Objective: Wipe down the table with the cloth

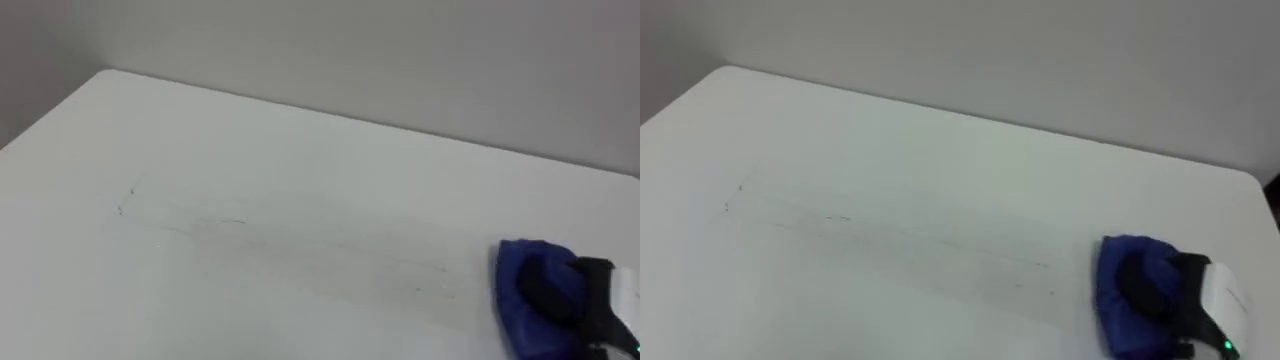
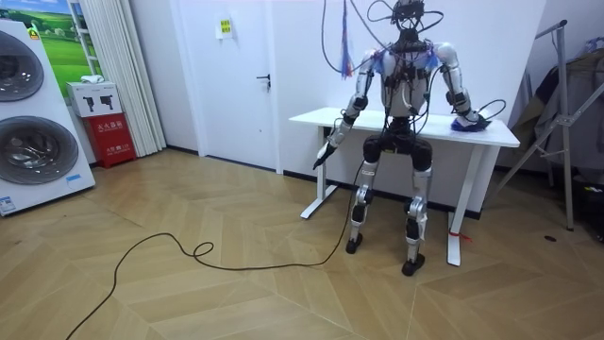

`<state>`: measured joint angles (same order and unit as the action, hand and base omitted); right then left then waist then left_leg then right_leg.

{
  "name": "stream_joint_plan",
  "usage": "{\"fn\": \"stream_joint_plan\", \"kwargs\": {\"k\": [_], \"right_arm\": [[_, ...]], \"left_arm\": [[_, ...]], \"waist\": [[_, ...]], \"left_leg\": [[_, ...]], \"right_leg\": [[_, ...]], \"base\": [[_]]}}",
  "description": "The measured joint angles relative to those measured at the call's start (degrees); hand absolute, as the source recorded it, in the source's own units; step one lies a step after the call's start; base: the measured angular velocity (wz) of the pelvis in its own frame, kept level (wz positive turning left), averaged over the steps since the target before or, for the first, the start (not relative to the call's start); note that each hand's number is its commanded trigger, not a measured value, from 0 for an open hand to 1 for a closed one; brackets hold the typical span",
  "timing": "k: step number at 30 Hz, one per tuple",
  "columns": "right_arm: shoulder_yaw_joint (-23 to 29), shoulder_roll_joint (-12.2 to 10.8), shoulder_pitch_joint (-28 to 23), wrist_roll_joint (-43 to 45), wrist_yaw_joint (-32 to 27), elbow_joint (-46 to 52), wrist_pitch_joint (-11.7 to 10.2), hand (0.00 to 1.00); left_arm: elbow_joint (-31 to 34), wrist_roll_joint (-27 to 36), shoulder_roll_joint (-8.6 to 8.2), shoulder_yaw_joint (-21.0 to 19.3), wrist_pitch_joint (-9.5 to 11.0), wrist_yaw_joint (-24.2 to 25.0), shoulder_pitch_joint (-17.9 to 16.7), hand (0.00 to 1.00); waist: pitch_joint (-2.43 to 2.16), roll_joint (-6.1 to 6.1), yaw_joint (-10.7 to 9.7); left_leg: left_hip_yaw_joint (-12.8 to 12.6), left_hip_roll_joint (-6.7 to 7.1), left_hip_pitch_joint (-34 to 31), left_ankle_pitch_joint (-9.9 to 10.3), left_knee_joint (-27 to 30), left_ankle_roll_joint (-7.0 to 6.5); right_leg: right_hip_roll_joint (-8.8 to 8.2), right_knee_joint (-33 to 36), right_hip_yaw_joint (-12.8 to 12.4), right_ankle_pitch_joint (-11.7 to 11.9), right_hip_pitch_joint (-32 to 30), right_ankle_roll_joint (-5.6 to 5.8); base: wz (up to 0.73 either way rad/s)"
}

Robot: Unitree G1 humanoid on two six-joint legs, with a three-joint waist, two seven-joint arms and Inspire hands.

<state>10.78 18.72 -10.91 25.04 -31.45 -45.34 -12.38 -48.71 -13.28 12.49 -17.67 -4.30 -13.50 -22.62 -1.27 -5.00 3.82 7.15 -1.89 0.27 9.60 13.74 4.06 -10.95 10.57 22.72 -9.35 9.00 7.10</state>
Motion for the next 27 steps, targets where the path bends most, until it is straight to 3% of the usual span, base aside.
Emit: {"fn": "stream_joint_plan", "kwargs": {"k": [4,6,9,11,13,14,16,19,22,26,27], "right_arm": [[0.02,0.06,1.04,0.06,1.11,-0.05,1.67,1.0],[-0.7,-0.08,1.77,0.21,1.5,1.69,4.62,1.0],[-3.22,-1.02,4.06,3.48,1.9,5.67,11.77,1.0],[-9.86,-1.66,8.06,9.48,5.17,10.73,17.02,1.0],[-17.04,-2.7,13.22,16.51,8.58,13.24,18.35,1.0],[-21.16,-3.91,16.73,20.02,10.83,14.71,18.56,1.0],[-25.99,-5.52,21.1,23.13,13.25,15.18,17.9,1.0],[-27.57,-7.33,23.01,25.95,14.98,14.6,16.93,1.0],[-26.97,-7.29,19.78,24.97,12.97,14.3,15.41,1.0],[-26.58,-7.29,16.21,21.57,10.74,14.71,12.34,1.0],[-26.36,-7.29,15.8,21.24,10.72,14.91,12.0,0.61]], "left_arm": [[0.36,0.13,-0.31,2.59,0.12,-0.03,0.57,0.0],[0.25,0.2,-0.46,4.62,0.09,-0.31,1.13,0.0],[-2.18,0.18,-1.29,8.52,-0.5,-1.31,2.14,0.0],[-3.11,0.2,-2.14,10.62,-1.72,-1.27,2.9,0.0],[-3.0,0.19,-2.64,11.2,-2.07,-0.94,3.35,0.0],[-2.97,0.26,-2.86,11.26,-2.23,-0.75,3.83,0.0],[-2.94,0.27,-2.88,11.64,-2.92,-0.07,4.06,0.0],[-1.38,0.23,-2.66,11.6,-4.39,0.47,1.54,0.0],[-1.37,0.2,-2.47,11.31,-5.6,0.72,-1.83,0.0],[-1.37,0.21,-2.52,11.26,-5.01,1.74,-1.42,0.0],[-1.28,0.19,-2.51,11.25,-4.89,1.73,-1.1,0.0]], "waist": [[-0.14,0.52,-0.02],[-0.03,0.82,0.79],[0.07,1.72,2.95],[0.61,2.68,6.72],[0.97,2.91,8.75],[1.48,2.88,10.59],[1.91,2.91,12.32],[1.79,2.21,14.13],[1.73,1.59,13.45],[1.49,2.0,12.18],[1.42,2.08,11.98]], "left_leg": [[-0.72,-0.19,1.43,0.08,-0.01,0.02],[-0.76,-0.45,1.55,0.04,-0.09,0.09],[-2.01,-1.37,1.63,0.04,-0.19,0.73],[-2.2,-2.24,1.35,-0.28,-0.77,1.26],[-1.08,-2.76,0.05,-0.48,-0.85,1.53],[0.05,-2.76,-0.7,-0.72,-0.87,1.49],[1.3,-2.72,-1.62,-1.58,-0.96,1.82],[3.99,-0.99,-2.64,-2.13,-1.28,1.19],[4.94,-0.25,-1.22,-2.12,-2.44,0.69],[4.71,-0.21,0.45,-1.64,-3.02,0.74],[4.63,-0.21,0.54,-1.63,-3.11,0.73]], "right_leg": [[0.05,0.26,-0.78,0.16,0.94,-0.14],[0.29,0.35,-0.92,0.55,0.88,-0.44],[1.0,0.54,-2.3,1.21,0.1,-1.05],[2.09,1.1,-4.07,2.01,-2.02,-2.18],[2.99,1.17,-4.06,1.89,-3.95,-2.19],[3.17,1.17,-4.02,1.35,-5.4,-2.34],[3.3,1.15,-3.24,1.21,-6.03,-2.51],[2.42,0.91,-1.14,0.99,-5.46,-2.1],[2.13,-1.0,0.68,1.22,-2.47,-1.86],[2.2,-1.93,1.65,0.59,-0.19,-1.53],[2.18,-1.99,1.61,0.58,-0.12,-1.51]], "base": [[-0.11],[-0.04],[-0.27],[-0.59],[-0.26],[0.0],[0.32],[0.51],[0.3],[0.11],[0.0]]}}
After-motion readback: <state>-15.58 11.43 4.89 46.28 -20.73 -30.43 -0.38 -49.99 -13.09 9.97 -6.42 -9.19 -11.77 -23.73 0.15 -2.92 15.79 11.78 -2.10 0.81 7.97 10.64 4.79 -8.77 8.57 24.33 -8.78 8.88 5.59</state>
